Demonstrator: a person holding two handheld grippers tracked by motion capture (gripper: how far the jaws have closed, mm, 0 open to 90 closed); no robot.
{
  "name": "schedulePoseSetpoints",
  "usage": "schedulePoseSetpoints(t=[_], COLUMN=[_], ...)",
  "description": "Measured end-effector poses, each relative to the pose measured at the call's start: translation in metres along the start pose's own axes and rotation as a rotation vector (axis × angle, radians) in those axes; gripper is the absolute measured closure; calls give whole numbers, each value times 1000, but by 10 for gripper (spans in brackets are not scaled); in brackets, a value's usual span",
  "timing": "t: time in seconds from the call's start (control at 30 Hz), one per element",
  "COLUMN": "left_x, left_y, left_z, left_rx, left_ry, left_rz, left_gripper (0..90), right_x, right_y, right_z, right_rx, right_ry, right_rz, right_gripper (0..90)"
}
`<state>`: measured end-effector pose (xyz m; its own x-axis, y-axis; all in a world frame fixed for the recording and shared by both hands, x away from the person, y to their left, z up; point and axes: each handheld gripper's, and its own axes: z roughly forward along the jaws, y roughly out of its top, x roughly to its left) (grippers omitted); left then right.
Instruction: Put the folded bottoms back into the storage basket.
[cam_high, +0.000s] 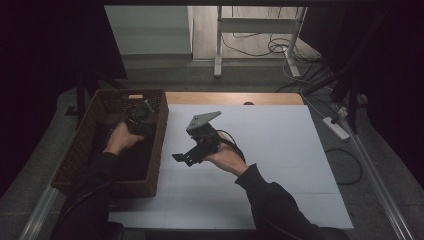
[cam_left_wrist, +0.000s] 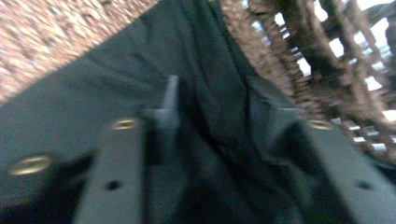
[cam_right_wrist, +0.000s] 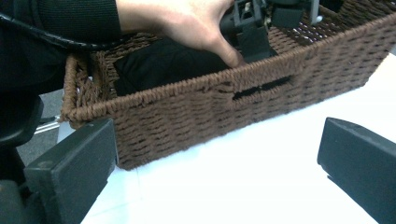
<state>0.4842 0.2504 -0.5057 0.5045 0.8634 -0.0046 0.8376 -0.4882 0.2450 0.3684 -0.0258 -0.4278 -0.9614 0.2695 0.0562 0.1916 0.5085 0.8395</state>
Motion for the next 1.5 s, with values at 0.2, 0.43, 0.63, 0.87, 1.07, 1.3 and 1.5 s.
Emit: schedulePoseSetpoints(t=[0.2,0.43,0.63,0.87,1.07,1.3,1.5], left_x=[-4,1,9,12,11,0,-11], left_y=[3,4,-3,-24,-47,-69,-84], left_z=[-3,-13,-27,-52,-64,-71,-73], left_rx=[-27,-133,-162,-236,-296,-377,-431], left_ry=[-12,-58,-50,-99,-149,-155,-153], left_rz=[17,-15,-58,-60,-83,-68,-17], left_gripper=[868,812,492,220,69,0,0], right_x=[-5,-10,-11,-16,-18,-20,-18], right_y=[-9,-16,-22,-31,-41,-51,-61], right_z=[-5,-8,-15,-26,-35,-48,-56], right_rx=[9,18,28,47,72,81,86], right_ry=[-16,-26,-31,-50,-51,-72,-91], right_rz=[16,26,36,60,90,112,128], right_gripper=[0,0,0,0,0,0,0])
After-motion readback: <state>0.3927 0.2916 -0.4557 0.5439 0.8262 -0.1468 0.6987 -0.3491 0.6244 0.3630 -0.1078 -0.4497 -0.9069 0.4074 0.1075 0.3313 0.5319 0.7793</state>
